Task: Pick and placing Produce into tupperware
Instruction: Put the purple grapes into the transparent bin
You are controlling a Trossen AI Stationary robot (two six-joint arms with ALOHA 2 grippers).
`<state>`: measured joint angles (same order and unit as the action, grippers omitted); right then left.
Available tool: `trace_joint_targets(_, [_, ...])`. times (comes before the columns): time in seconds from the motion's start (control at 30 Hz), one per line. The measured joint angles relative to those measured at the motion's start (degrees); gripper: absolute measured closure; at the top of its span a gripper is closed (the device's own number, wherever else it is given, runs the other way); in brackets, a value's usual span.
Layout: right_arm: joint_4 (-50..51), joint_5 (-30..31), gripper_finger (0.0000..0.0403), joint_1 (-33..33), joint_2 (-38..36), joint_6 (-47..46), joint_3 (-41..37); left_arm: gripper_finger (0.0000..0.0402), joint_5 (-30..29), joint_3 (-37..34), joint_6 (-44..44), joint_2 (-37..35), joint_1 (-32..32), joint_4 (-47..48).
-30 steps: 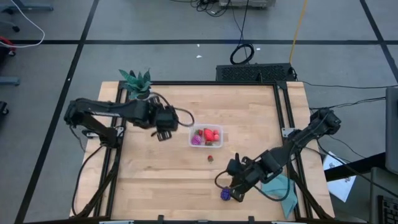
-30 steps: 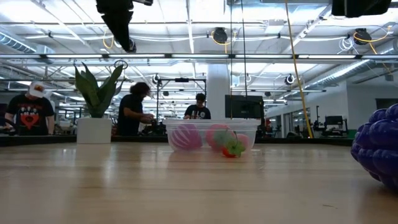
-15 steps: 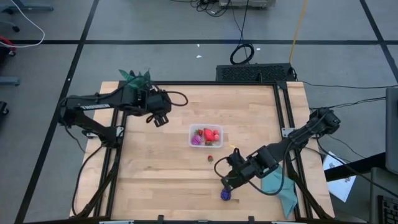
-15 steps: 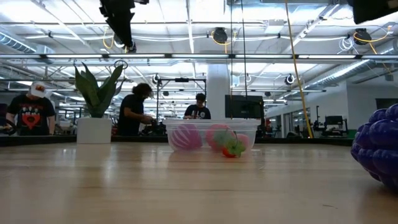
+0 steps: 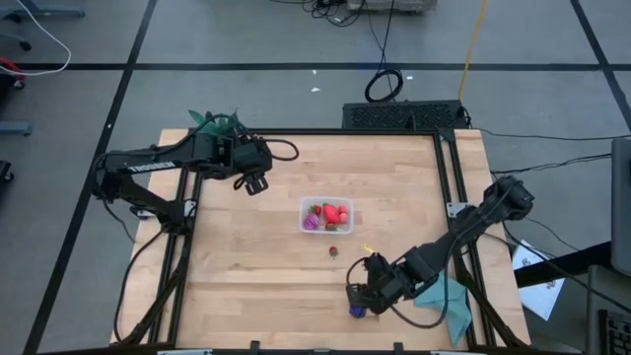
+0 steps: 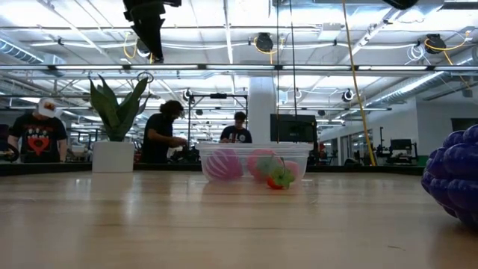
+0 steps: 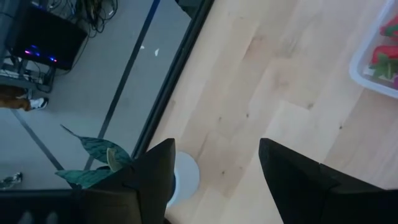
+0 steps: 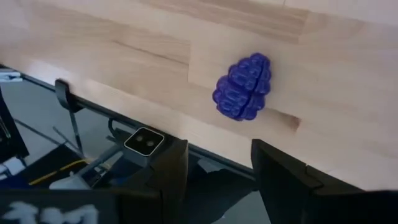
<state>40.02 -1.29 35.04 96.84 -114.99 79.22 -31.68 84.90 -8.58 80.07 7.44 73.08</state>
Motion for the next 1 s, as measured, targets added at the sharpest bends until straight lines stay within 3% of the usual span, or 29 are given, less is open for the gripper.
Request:
trace_joint_targets(0.3, [-6.6,2.2,0.0234,2.3,1.8,-12.9,0.0,0.0163,0.0,0.0,2.3,0.0,0.0,0.4])
trace_joint_targets(0.4, [-6.2,0.0,0.0234,3.5,4.0,-16.1,0.0,0.0163,0.0,0.0,2.3,0.0,0.0,0.2])
trace_joint_targets(1.0, [-3.3,-0.3,0.0234,4.2,3.8,-13.3,-0.1,0.0163,-0.3,0.0,0.9,0.0,0.0,-2.9])
